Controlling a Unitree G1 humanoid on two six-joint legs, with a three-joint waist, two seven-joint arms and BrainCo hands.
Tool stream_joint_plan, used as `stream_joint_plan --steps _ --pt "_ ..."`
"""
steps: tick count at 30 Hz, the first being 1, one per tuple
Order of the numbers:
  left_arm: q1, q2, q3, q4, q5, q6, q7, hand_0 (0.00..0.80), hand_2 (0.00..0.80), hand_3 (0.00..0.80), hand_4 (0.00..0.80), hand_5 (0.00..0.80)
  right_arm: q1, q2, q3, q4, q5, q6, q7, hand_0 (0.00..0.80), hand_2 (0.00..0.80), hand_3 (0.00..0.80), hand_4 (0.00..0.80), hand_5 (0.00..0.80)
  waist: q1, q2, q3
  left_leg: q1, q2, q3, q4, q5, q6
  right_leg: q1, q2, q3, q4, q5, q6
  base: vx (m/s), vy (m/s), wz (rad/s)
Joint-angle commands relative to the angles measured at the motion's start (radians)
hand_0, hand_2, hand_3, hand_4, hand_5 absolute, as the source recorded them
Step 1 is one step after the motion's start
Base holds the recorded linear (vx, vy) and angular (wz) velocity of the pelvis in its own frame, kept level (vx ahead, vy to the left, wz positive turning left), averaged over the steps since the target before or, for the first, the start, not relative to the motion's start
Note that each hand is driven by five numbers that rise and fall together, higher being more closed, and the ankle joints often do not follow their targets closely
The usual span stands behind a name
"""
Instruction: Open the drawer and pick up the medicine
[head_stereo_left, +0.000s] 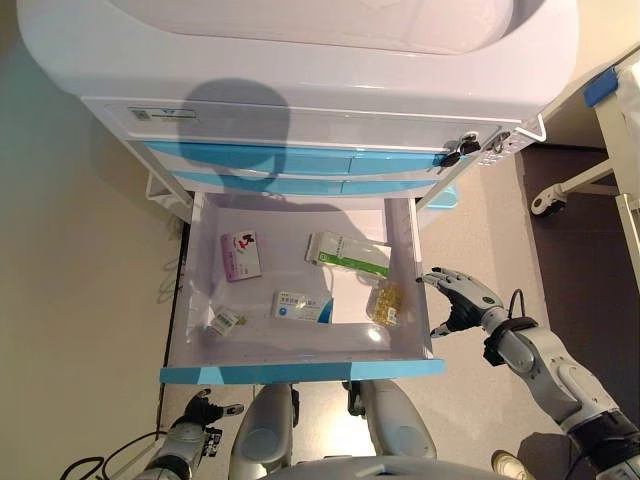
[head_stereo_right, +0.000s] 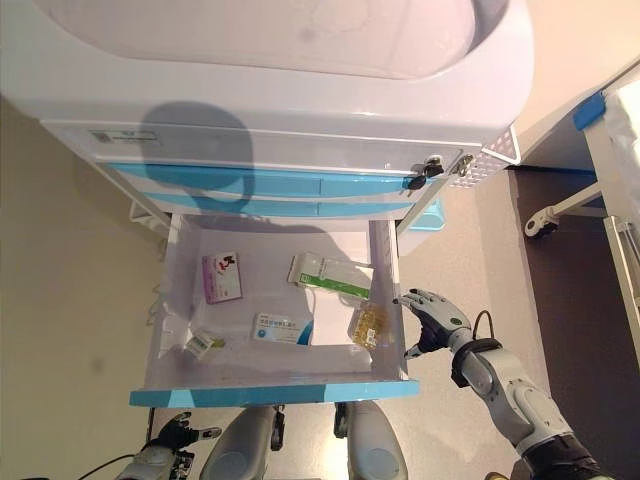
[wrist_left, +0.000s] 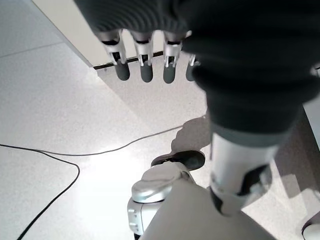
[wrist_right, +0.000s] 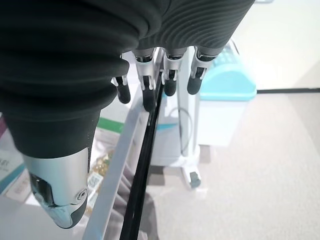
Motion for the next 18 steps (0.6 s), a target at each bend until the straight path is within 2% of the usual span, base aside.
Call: stream_joint_plan --steps 1,10,18 --pt "0.026 -0.008 0.019 0.031 0.018 -0.002 0.025 0.0 0.0 0.0 0.0 0.0 -0.027 0.023 0.059 -0.058 0.009 -0.042 -0.071 0.0 0.0 0.0 0.0 0.0 0.021 -0.014 -0.049 -0.042 -0.054 0.0 0.059 -0.054 0.033 -0.031 -0.04 0.018 0.015 0.08 0.09 0.0 0.0 0.0" --pt "0.024 -0.014 0.009 0.025 0.017 -0.006 0.049 0.0 0.0 0.0 0.0 0.0 -0.021 0.007 0.071 -0.051 -0.061 -0.053 -0.151 0.0 0.0 0.0 0.0 0.0 0.023 -0.016 -0.052 -0.042 -0.054 -0.006 0.06 -0.055 0.031 -0.028 -0.037 0.015 0.02 0.074 0.088 0.0 0.0 0.0" --pt "0.024 -0.022 0.002 0.034 0.016 -0.008 0.066 0.0 0.0 0.0 0.0 0.0 -0.032 0.022 0.119 -0.061 -0.044 -0.066 -0.176 0.0 0.0 0.0 0.0 0.0 0.026 -0.013 -0.056 -0.042 -0.055 -0.013 0.062 -0.055 0.03 -0.03 -0.037 0.011 0.027 0.069 0.087 0.0 0.0 0.0"
